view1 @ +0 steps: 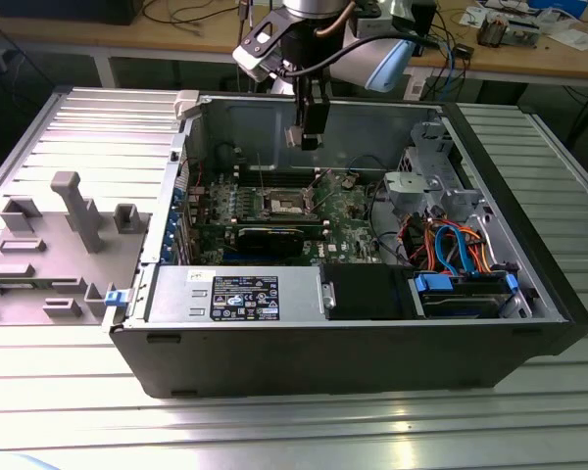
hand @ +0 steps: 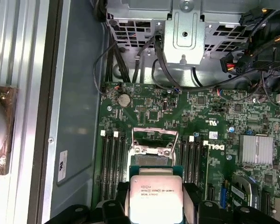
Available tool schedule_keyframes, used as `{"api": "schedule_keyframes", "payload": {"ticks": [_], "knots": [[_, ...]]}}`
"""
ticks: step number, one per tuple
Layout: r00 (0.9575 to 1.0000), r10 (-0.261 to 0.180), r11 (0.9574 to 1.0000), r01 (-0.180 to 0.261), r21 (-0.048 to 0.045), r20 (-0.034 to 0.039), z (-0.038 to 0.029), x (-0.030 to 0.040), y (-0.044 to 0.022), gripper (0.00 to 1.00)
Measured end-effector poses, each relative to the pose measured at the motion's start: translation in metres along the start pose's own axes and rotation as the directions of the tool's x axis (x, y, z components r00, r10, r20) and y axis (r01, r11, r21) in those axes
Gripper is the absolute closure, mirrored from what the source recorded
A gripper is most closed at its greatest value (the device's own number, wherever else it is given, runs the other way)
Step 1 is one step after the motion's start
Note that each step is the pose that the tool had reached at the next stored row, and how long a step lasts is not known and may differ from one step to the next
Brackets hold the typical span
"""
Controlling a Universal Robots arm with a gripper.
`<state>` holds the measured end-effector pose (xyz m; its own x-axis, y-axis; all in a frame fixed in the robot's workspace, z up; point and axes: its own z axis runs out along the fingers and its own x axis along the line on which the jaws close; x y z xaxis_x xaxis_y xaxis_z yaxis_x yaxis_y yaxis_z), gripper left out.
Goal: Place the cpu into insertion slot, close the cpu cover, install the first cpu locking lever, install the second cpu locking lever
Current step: 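Place the cpu into insertion slot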
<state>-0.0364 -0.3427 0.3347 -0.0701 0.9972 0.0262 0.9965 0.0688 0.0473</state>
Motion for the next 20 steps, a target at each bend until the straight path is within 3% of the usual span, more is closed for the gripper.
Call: {"api": "schedule_keyframes", "payload": {"ticks": [15,20], "knots": [[1.0000,0.000,1.0000,0.000,-0.0001,-0.0001,0.0002,0.0000,-0.0002,0.46],[0.9996,0.027,0.9996,-0.027,-0.0007,0.0012,0.0046,0.0008,-0.0005,0.46]]}}
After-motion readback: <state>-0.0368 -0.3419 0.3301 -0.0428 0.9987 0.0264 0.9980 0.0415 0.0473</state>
